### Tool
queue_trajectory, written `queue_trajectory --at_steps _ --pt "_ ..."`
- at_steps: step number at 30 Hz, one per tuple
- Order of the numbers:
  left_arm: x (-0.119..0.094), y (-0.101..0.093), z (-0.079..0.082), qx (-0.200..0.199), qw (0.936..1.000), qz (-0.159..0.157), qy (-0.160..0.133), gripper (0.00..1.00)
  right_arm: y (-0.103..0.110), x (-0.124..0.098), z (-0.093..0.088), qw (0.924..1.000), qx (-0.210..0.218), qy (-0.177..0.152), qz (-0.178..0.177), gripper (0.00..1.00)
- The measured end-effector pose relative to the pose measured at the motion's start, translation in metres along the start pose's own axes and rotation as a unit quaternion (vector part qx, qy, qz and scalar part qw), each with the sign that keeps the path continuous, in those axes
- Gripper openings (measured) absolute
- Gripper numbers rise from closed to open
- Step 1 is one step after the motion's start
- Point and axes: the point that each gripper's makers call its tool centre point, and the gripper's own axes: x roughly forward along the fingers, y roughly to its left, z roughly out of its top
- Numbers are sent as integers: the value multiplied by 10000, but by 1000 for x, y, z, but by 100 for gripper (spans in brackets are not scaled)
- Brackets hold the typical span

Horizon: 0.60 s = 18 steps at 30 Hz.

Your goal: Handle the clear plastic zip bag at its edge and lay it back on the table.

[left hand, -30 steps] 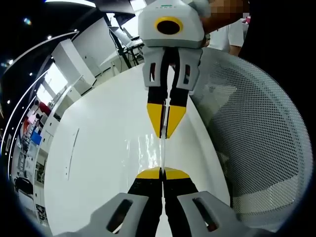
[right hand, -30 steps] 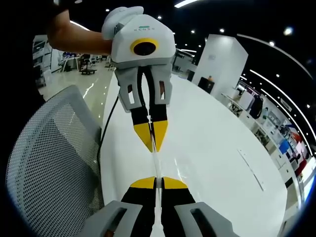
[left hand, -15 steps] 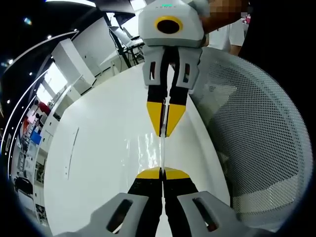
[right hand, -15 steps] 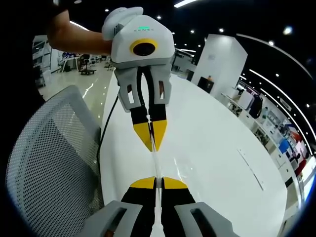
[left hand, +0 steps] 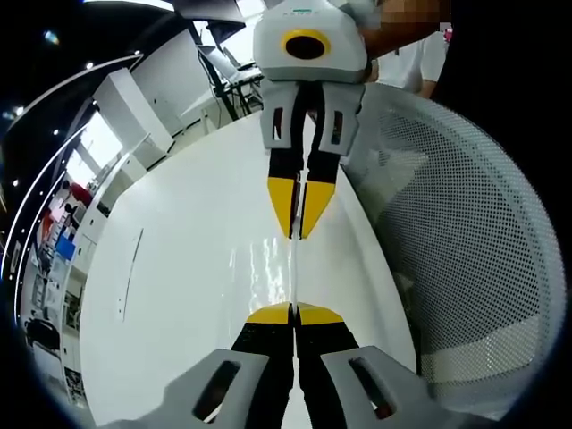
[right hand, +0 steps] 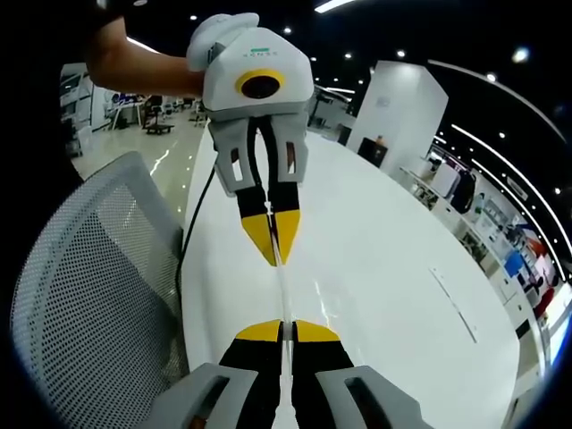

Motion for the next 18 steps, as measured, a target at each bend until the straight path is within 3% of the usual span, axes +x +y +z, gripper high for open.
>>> queue_trajectory --at_steps 18 --pt "0 0 0 10 10000 -12 26 0 -1 -3 -2 10000 34 -6 -27 0"
